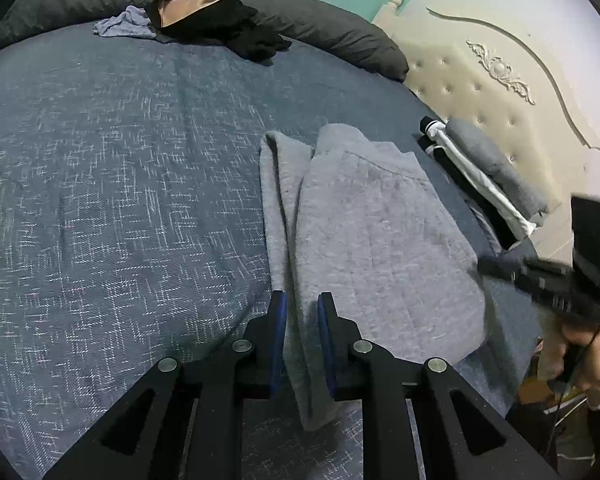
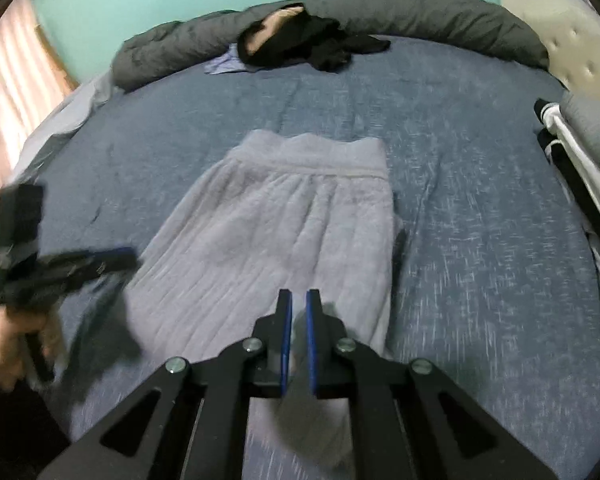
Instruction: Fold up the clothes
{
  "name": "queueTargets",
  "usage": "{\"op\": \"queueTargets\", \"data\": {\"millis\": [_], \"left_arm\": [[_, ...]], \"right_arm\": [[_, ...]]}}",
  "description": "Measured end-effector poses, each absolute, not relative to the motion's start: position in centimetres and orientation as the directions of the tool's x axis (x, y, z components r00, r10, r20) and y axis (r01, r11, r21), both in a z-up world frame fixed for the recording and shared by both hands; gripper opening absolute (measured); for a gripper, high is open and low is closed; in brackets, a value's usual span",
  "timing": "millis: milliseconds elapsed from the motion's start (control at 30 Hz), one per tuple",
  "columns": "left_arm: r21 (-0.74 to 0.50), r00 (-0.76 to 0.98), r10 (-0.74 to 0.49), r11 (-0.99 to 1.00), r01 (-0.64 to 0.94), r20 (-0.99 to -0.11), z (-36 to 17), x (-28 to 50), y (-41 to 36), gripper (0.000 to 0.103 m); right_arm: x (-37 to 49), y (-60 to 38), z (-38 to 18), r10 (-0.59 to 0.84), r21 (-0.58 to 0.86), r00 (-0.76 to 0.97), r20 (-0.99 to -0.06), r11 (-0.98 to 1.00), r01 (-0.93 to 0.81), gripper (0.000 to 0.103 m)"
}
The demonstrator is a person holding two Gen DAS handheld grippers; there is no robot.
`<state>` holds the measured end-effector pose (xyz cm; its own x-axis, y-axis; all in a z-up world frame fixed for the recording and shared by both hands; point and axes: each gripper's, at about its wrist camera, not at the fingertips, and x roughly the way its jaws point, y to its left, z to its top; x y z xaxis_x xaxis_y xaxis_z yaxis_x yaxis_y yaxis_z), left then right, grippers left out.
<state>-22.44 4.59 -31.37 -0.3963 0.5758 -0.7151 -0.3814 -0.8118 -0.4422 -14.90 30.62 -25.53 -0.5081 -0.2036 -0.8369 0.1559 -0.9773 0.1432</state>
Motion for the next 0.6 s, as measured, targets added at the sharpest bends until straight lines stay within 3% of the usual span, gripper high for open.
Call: {"op": "queueTargets", "data": {"millis": [133,300,600], "left_arm": [[-0.451,-0.396,0.583,-0.807,-0.381,-0.709,-31.1,-22.2,4.8,0.017],[-0.438,-0.389,0.575,-0.811,-0.389,-0.72,-31.3,-22.0,4.8,0.017],[-0.447,-0.394,0.568,-0.819,-0.36,-0.723,-31.4,-22.2,3.9,0.017]], "right_arm": [[-14.3,30.4,-28.4,-0.152,0.096,-0.44,-0.885,-0.984,0.149,0.005],[-14.9,32.0,-31.2,-0.19,0.179,-0.436,-0.88,-0.982,0.067,0.002],[-14.8,33.3,-27.9,-0.117,0.145,-0.488,-0.865,-0.989,-0.02,0.002]]}}
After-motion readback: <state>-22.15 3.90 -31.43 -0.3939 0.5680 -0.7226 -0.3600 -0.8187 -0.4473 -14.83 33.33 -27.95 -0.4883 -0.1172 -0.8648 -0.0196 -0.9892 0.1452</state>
